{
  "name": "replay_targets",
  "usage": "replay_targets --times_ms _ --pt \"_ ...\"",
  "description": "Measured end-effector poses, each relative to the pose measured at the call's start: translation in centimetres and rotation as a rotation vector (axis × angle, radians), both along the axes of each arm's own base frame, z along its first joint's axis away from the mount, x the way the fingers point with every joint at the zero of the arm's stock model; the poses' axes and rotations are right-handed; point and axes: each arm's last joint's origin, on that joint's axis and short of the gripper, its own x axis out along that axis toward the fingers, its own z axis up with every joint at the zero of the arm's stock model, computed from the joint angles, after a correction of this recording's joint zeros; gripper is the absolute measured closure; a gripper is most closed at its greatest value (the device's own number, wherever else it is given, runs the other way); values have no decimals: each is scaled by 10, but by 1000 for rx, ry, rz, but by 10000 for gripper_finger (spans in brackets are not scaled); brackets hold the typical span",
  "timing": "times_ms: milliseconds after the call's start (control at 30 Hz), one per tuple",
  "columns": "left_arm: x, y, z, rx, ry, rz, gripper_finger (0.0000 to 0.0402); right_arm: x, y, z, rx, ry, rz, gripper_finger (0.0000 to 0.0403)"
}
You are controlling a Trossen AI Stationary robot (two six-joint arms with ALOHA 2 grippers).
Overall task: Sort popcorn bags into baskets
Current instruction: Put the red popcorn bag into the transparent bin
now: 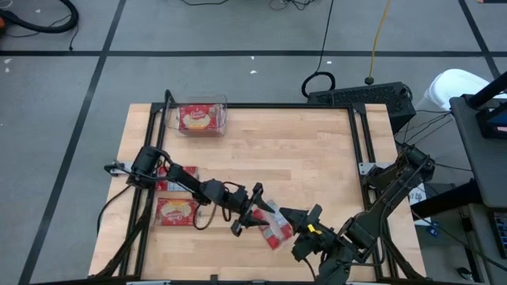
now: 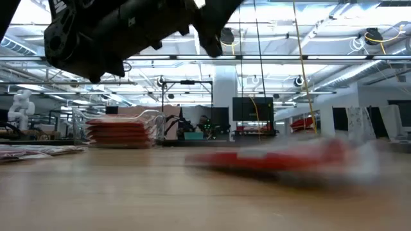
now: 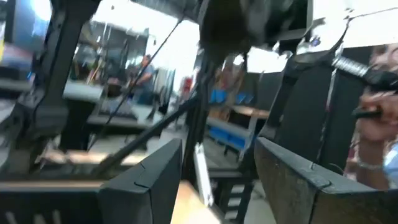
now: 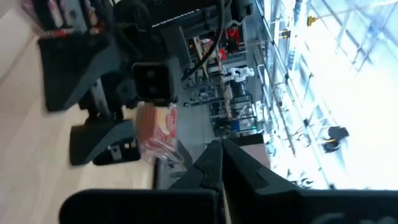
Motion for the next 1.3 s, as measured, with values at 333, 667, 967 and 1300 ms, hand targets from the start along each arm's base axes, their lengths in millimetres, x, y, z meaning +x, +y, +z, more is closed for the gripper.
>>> replay_targets --times_ms 333,667,967,1300 --pt "3 7 -20 79 172 38 240 -4 -4 -18 612 -83 28 400" --pt "-18 11 -34 168 308 131 261 -7 4 -121 1085 240 45 301" --pt "-18 13 -42 200 400 227 261 -12 4 -194 941 400 26 168" --pt "-18 14 -43 200 403 249 261 -4 -1 -207 697 360 43 193"
